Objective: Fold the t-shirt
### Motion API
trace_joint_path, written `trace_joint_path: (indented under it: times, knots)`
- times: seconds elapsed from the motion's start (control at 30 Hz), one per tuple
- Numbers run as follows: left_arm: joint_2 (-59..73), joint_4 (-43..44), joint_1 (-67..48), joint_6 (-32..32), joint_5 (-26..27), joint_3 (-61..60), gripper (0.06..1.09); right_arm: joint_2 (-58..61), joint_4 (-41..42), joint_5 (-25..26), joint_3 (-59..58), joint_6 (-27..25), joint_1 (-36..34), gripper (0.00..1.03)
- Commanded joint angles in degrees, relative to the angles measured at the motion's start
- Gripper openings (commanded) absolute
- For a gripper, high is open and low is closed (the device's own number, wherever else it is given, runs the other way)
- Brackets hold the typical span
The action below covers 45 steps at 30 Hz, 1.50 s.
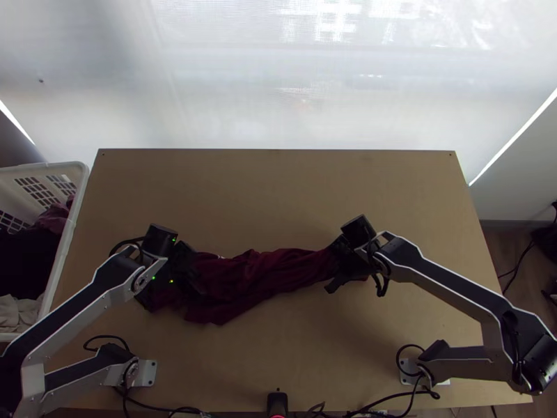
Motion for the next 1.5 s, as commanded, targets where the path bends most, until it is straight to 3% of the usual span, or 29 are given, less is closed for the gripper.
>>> trace_joint_path:
  times: [0.0,0.47,0.8,1.0,1.47]
  knots:
    - [5.58,0.72,-0.33,0.41,2.54,0.45,0.10,1.33,0.45,0.01,-0.38,-0.77,-2.81,0.03]
    - [9.79,-0.68,-0.59,2.79,4.30,-4.21,0.10,9.42,0.54,0.01,2.17,-2.35,-4.13,0.03]
    - [8.30,-3.23,-12.37,-2.66,6.06,-2.71,0.10,17.77,2.03,0.10,11.13,-2.88,-7.29,0.03]
    - [9.00,-3.23,-20.98,-8.37,7.55,3.62,0.10,20.67,1.94,0.10,17.37,-2.79,-7.03,0.03]
    - [25.26,-0.95,-27.66,-7.14,8.61,21.37,0.10,30.86,0.89,0.01,33.02,-2.09,-3.16,0.02]
